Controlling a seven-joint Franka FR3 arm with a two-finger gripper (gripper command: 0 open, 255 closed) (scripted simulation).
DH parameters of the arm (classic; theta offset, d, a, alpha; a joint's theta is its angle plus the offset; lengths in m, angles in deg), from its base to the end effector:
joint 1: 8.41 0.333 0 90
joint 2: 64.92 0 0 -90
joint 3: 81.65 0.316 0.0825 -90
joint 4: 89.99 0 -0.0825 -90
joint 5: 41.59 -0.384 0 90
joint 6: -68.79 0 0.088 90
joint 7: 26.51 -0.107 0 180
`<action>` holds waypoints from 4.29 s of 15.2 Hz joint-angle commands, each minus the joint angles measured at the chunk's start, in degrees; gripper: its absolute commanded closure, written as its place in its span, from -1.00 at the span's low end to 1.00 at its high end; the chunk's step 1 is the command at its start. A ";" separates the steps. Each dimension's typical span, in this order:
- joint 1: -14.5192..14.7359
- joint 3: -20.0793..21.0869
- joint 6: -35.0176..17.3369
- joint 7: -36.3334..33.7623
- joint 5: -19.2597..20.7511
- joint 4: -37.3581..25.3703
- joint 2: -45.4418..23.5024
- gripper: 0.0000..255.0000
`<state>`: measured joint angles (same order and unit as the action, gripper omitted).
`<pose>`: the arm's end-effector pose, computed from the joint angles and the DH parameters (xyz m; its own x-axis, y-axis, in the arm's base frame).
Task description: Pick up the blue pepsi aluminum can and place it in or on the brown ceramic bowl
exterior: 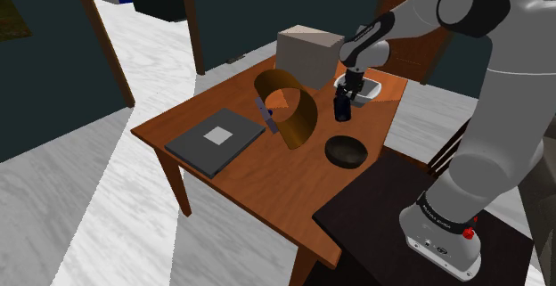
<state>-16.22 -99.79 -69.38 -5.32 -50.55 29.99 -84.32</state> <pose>0.5253 -0.2514 0.2665 0.9833 -0.1820 0.0007 -0.1820 -0.9833 -0.0003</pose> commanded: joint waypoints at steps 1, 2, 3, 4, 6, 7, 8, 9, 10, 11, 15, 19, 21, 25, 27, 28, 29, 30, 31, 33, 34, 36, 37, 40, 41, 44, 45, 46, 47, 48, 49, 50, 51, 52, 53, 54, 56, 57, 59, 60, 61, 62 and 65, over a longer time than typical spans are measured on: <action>0.20 -0.30 1.36 -0.38 0.58 -0.34 1.10 1.00; 0.29 -0.43 2.00 -0.57 0.87 -0.46 1.65 1.00; 0.39 -0.55 2.64 -0.76 1.14 -0.59 2.19 1.00; 0.47 -0.67 3.28 -0.94 1.42 -0.74 2.71 1.00; 0.64 -0.88 4.58 -1.30 1.95 -1.07 3.74 1.00; 0.71 -0.98 5.23 -1.47 2.21 -1.26 4.24 1.00; 0.78 -1.07 5.89 -1.64 2.46 -1.45 4.74 1.00; 0.85 -1.16 6.55 -1.81 2.71 -1.66 5.22 1.00; 0.92 -1.24 7.22 -1.97 2.95 -1.89 5.69 1.00; 0.98 -1.32 7.89 -2.13 3.19 -2.12 6.16 1.00; 1.19 -1.57 10.60 -2.73 4.07 -3.19 7.92 1.00; 2.44 -1.60 10.92 -5.05 6.27 1.33 13.13 1.00; 3.38 -1.30 10.36 -7.34 8.18 6.10 17.63 1.00; 4.45 0.14 10.19 -12.18 11.77 14.88 26.65 1.00; 4.68 1.23 10.58 -14.58 13.24 18.92 31.19 1.00; 4.75 1.85 10.89 -15.75 13.85 20.86 33.46 1.00; 4.80 2.52 11.28 -16.90 14.37 22.75 35.75 1.00; 4.84 3.23 11.75 -18.02 14.81 24.58 38.05 1.00; 4.89 3.96 12.30 -19.12 15.14 26.36 40.36 1.00; 5.02 5.54 13.64 -21.22 15.52 29.76 45.03 1.00; 5.12 6.37 14.43 -22.23 15.56 31.37 47.40 1.00; 5.45 8.08 16.25 -24.22 15.35 34.44 52.20 1.00; 5.68 8.97 17.28 -25.19 15.10 35.88 54.63 1.00; 5.81 9.37 16.07 -25.78 15.01 37.81 55.32 1.00; 5.80 9.29 15.10 -25.78 15.06 38.33 54.87 1.00; 5.78 9.05 12.15 -25.78 15.22 39.82 53.42 1.00; 5.77 8.97 11.15 -25.78 15.27 40.29 52.89 1.00; 5.77 8.89 10.13 -25.78 15.32 40.75 52.33 1.00; 5.77 8.80 9.11 -25.77 15.37 41.20 51.75 1.00; 5.77 8.72 8.07 -25.77 15.41 41.63 51.14 1.00; 5.77 8.64 7.02 -25.76 15.45 42.05 50.50 1.00; 5.78 8.55 5.96 -25.75 15.49 42.45 49.84 1.00; 5.79 8.46 4.89 -25.75 15.53 42.83 49.16 1.00; 5.80 8.38 3.80 -25.73 15.56 43.21 48.44 1.00; 5.82 8.29 2.71 -25.72 15.59 43.56 47.70 1.00; 5.84 8.20 1.61 -25.71 15.61 43.90 46.94 1.00; 5.89 8.02 -0.64 -25.67 15.64 44.53 45.33 1.00; 5.92 7.93 -1.77 -25.64 15.65 44.82 44.48 1.00; 6.00 7.74 -4.07 -25.58 15.64 45.35 42.70 1.00; 6.04 7.67 -5.05 -25.55 15.62 45.56 41.93 1.00; 6.03 7.67 -5.05 -25.56 15.63 45.57 41.94 1.00; 6.03 7.67 -5.05 -25.55 15.62 45.56 41.93 1.00; 6.04 7.67 -5.05 -25.55 15.62 45.56 41.93 1.00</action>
<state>-10.19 -92.13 -74.38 -30.86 -34.92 75.55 -42.37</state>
